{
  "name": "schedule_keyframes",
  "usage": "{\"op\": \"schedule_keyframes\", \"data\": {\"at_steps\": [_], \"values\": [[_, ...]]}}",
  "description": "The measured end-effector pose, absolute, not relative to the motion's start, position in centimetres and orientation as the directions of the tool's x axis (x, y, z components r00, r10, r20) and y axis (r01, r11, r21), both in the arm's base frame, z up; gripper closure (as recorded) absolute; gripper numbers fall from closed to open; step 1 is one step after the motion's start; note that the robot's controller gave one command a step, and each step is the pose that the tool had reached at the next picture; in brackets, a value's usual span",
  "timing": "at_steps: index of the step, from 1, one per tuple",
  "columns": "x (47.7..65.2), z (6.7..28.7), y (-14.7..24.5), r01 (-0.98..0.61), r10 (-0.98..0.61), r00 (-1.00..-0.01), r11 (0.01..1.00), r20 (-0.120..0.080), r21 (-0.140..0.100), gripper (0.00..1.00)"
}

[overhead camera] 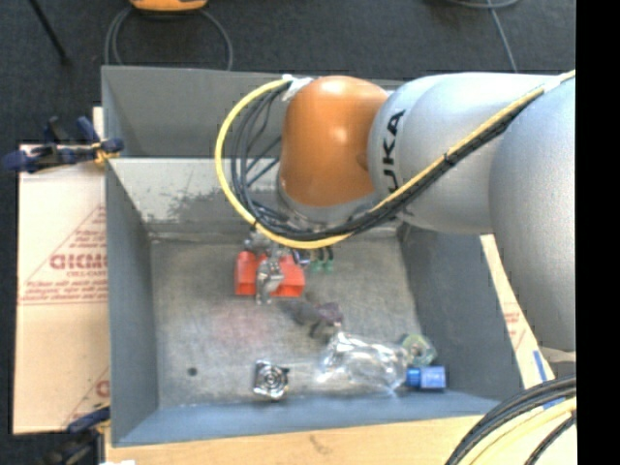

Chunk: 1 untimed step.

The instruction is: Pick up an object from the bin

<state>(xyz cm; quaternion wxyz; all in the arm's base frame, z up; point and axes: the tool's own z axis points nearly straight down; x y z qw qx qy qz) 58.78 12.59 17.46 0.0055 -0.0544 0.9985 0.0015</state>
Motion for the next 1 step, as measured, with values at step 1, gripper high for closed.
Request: {"op": "schedule_keyframes", "data": {"at_steps": [1], "values": [[58.94, 19.59, 12.61, -0.108, -0.108, -0.994, 0.994, -0.008, 0.002, 1.0]]}}
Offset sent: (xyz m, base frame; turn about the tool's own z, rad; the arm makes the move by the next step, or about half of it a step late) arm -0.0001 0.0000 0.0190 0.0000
